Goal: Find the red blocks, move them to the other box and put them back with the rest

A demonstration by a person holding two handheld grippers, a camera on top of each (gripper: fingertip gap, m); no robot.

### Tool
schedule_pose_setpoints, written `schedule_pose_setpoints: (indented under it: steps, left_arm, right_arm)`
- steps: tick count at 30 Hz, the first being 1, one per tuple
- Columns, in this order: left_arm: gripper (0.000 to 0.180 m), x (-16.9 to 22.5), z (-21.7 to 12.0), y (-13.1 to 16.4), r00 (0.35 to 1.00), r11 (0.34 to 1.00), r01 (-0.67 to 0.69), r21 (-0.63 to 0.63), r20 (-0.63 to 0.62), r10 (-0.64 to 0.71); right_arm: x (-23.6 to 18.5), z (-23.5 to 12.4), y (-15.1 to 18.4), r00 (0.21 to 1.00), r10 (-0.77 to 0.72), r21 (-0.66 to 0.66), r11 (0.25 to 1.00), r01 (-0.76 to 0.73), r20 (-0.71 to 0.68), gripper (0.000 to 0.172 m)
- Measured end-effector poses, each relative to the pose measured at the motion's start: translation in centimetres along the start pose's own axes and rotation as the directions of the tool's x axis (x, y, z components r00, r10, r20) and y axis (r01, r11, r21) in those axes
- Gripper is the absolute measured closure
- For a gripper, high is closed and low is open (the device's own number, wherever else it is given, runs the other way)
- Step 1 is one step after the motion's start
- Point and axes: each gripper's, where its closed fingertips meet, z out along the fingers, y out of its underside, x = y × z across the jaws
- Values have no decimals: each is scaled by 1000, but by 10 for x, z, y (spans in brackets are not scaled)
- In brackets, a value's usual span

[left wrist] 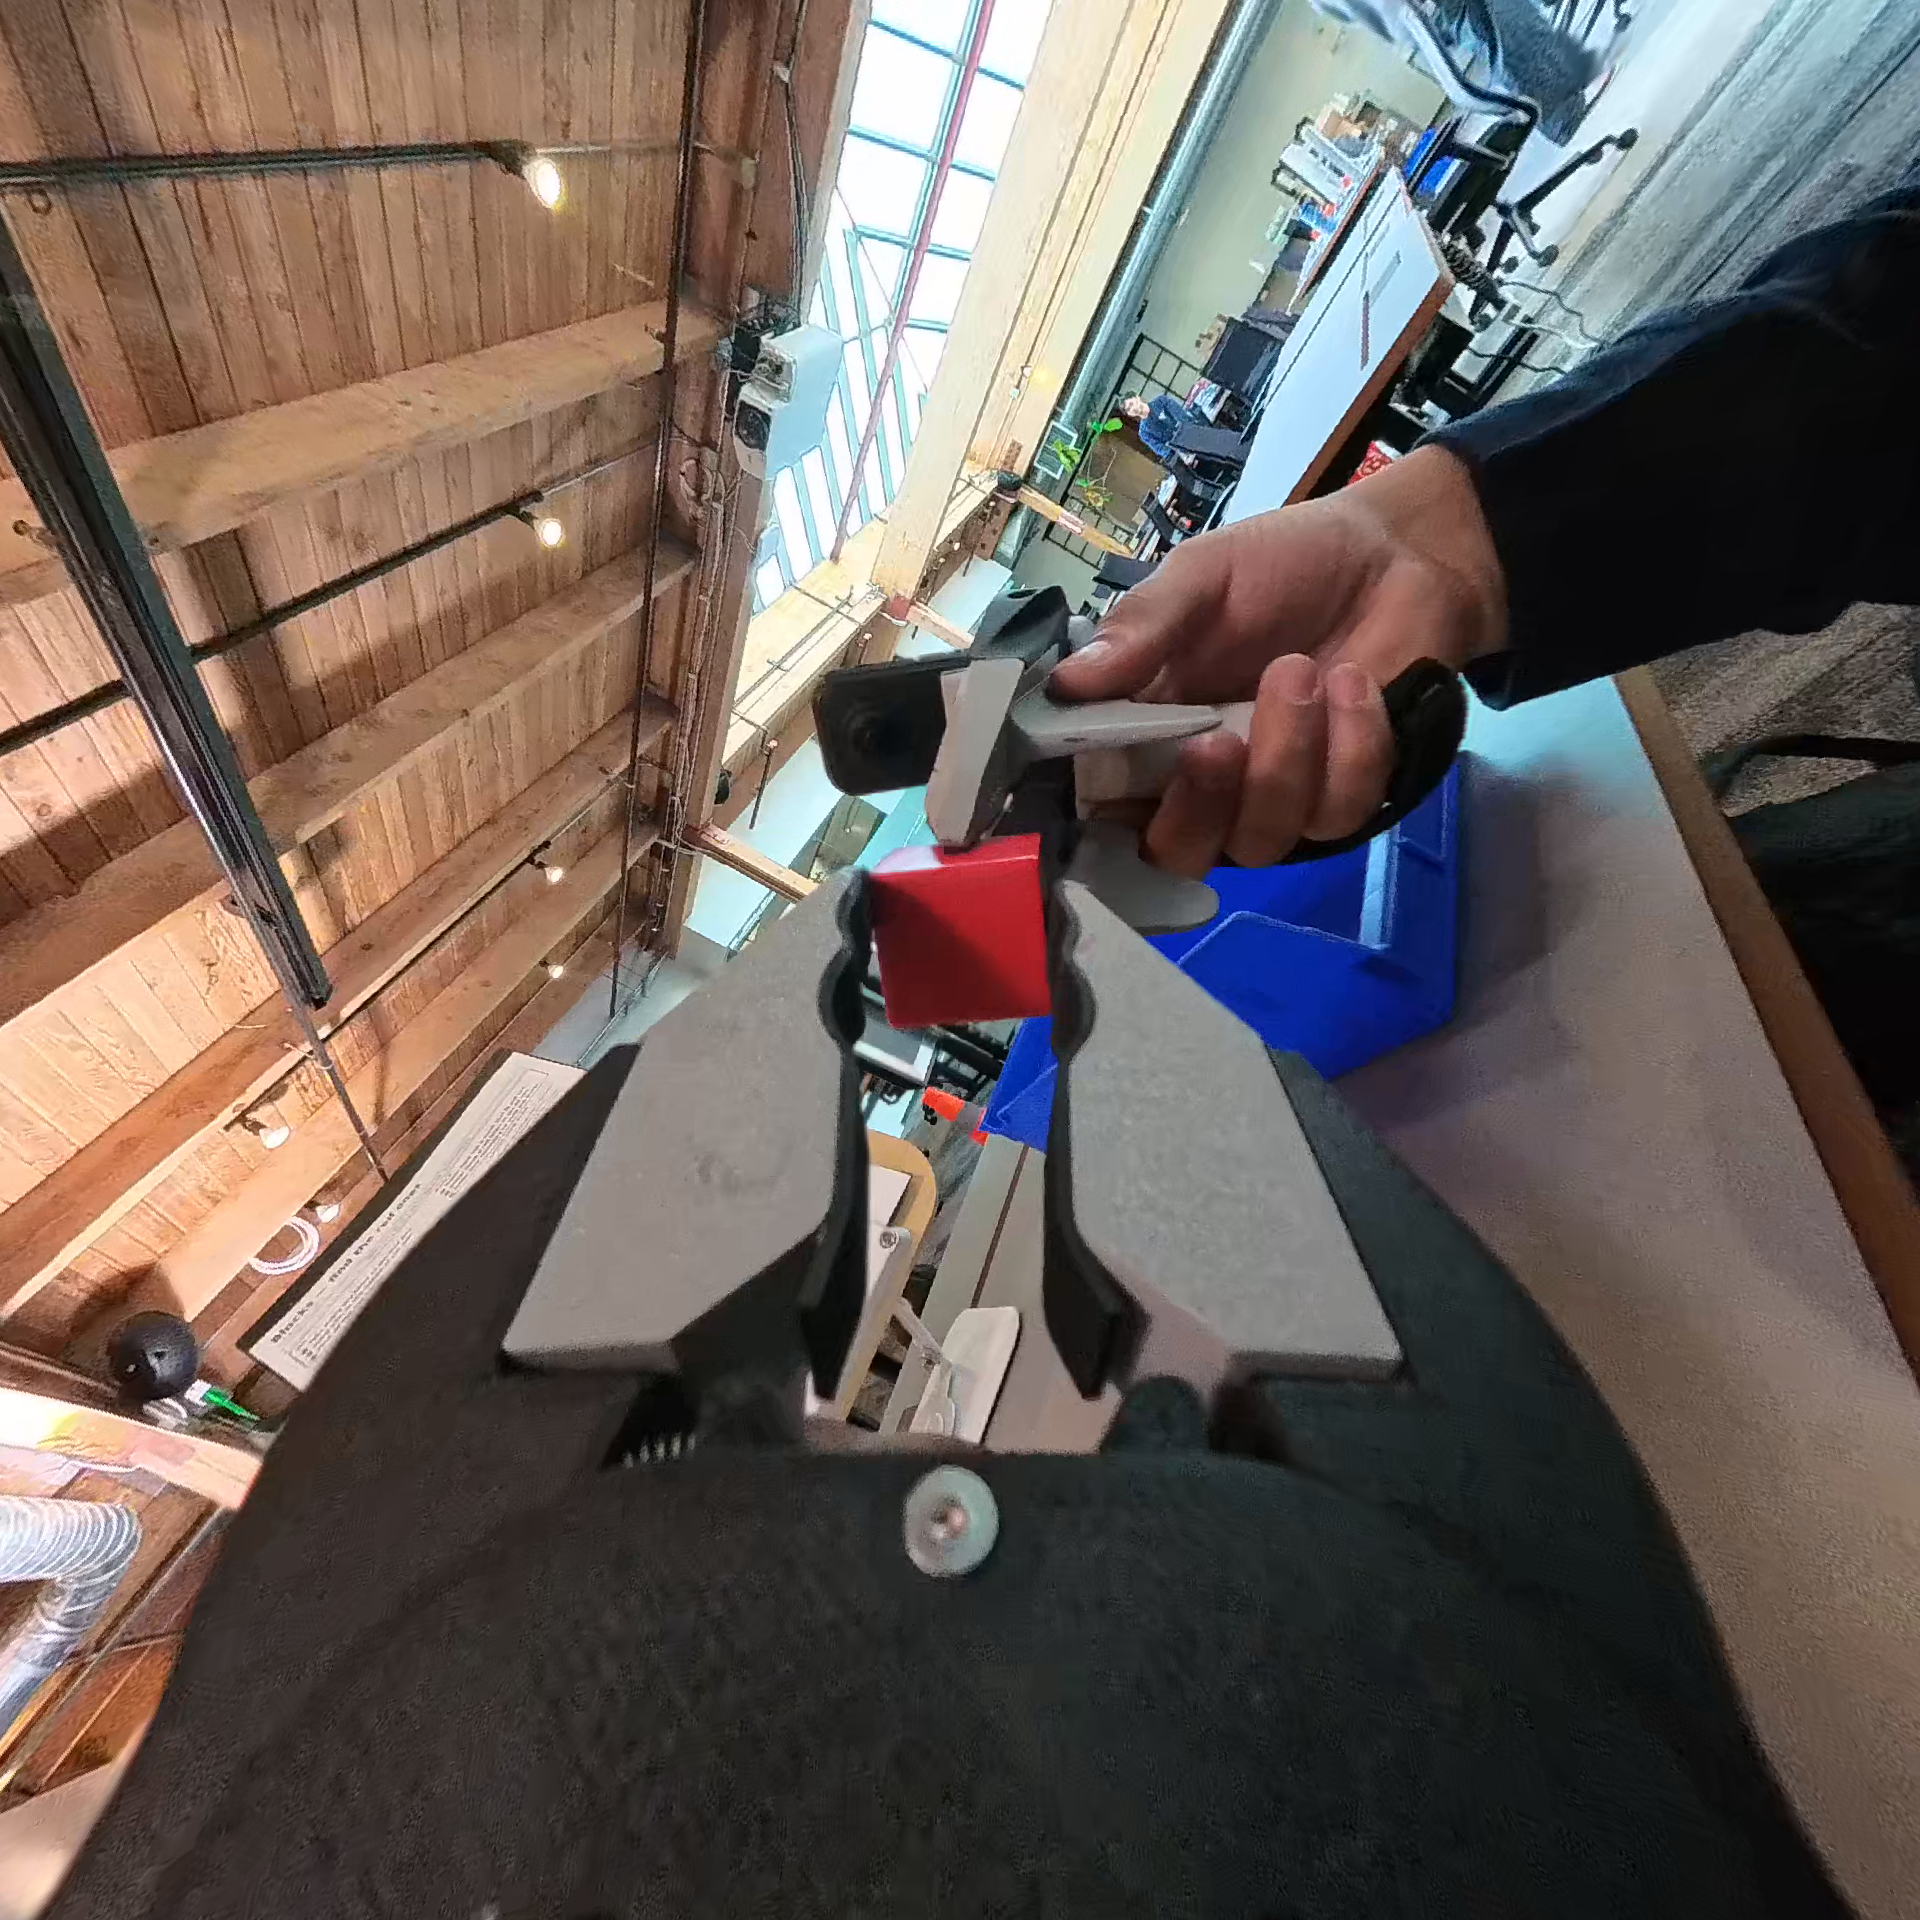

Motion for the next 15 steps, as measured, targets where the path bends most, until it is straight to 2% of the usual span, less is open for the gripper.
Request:
schedule_pose_setpoints:
  steps: [5, 11, 13, 14, 15]
  left_arm:
    - [149, 1, 0, -1, 1000, 1000, 4, 5, 0, -4]
    - [153, -3, 0, 9, 987, 986, 153, -73, -28, -155]
    - [159, -16, -5, 11, 983, 980, 186, -78, 13, -185]
    - [168, -23, -9, 17, 980, 974, 200, -106, 34, -197]
    - [180, -32, -13, 27, 975, 963, 219, -155, 67, -211]
  right_arm:
    - [-2, 4, 3, 999, 17, -6, 1000, -17, 34, 140]
    - [7, -8, -4, 981, -127, -34, 992, 124, -150, 142]
    - [13, -35, -20, 942, -184, -8, 982, 189, -280, 142]
    - [26, -60, -30, 884, -213, -6, 973, 231, -417, 142]
    - [47, -94, -38, 767, -240, -36, 961, 272, -595, 143]
